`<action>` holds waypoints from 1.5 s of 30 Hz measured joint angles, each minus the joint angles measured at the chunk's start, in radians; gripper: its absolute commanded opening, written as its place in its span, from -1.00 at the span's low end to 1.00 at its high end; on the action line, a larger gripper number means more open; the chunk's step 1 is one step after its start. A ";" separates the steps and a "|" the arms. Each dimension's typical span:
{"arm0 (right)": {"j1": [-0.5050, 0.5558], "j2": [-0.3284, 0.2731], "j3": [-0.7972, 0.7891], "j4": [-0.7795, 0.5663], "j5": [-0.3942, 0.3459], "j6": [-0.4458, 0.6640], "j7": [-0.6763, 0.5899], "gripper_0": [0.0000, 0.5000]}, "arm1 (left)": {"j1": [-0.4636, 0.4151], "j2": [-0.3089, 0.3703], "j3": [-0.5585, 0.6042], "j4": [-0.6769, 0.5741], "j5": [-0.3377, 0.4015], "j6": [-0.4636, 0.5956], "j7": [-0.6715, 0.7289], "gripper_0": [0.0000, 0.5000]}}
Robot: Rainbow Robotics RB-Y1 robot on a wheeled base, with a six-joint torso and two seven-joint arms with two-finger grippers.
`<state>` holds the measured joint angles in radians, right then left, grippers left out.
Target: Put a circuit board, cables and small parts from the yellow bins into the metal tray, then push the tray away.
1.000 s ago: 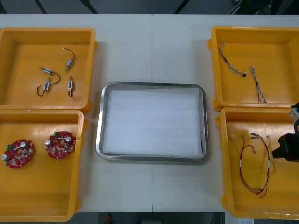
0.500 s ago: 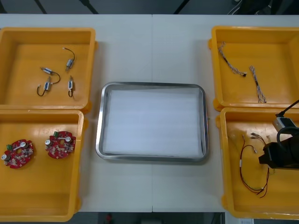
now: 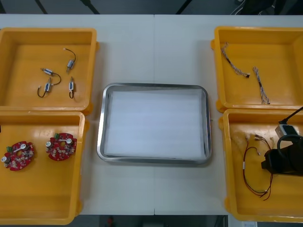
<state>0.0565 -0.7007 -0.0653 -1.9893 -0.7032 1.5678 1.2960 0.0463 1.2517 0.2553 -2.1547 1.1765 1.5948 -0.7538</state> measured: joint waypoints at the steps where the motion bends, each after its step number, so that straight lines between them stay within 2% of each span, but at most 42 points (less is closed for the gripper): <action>1: 0.003 0.000 0.006 0.004 0.004 -0.010 0.000 1.00 | -0.006 0.000 -0.013 0.002 -0.010 -0.006 0.000 1.00; 5: 0.006 0.000 0.029 0.026 0.019 -0.042 0.000 1.00 | -0.031 0.000 -0.080 0.028 -0.045 -0.061 0.002 1.00; 10: 0.007 0.000 0.059 0.029 0.074 -0.054 0.000 1.00 | -0.053 0.000 -0.160 0.081 -0.086 -0.125 0.002 1.00; 15: 0.007 0.000 0.062 0.029 0.078 -0.055 0.000 0.98 | -0.053 0.000 -0.192 0.105 -0.099 -0.173 0.002 1.00; 17: 0.007 0.000 0.062 0.029 0.077 -0.055 0.000 0.66 | -0.054 0.000 -0.209 0.109 -0.112 -0.191 0.002 1.00; 18: 0.007 0.000 0.062 0.029 0.076 -0.055 0.000 0.25 | -0.056 0.000 -0.218 0.111 -0.119 -0.197 0.002 1.00; 19: 0.007 0.000 0.062 0.029 0.076 -0.055 0.000 -0.30 | -0.060 0.000 -0.230 0.116 -0.126 -0.203 0.002 1.00; 21: 0.007 -0.001 0.062 0.029 0.074 -0.055 0.000 -0.83 | -0.070 0.000 -0.255 0.130 -0.136 -0.214 0.002 1.00; 22: 0.007 -0.002 0.062 0.029 0.074 -0.055 0.000 -0.96 | -0.076 0.000 -0.266 0.137 -0.140 -0.222 0.002 1.00; 36: 0.001 -0.012 0.062 0.029 0.041 -0.043 0.000 -1.00 | -0.103 0.000 -0.395 0.193 -0.191 -0.334 0.002 1.00; 45: -0.047 -0.012 0.035 -0.004 0.026 0.102 0.000 -1.00 | -0.104 -0.004 -0.428 0.214 -0.193 -0.373 0.005 1.00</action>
<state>0.0091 -0.7122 -0.0306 -1.9928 -0.6777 1.6700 1.2961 -0.0574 1.2479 -0.1731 -1.9407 0.9836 1.2214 -0.7485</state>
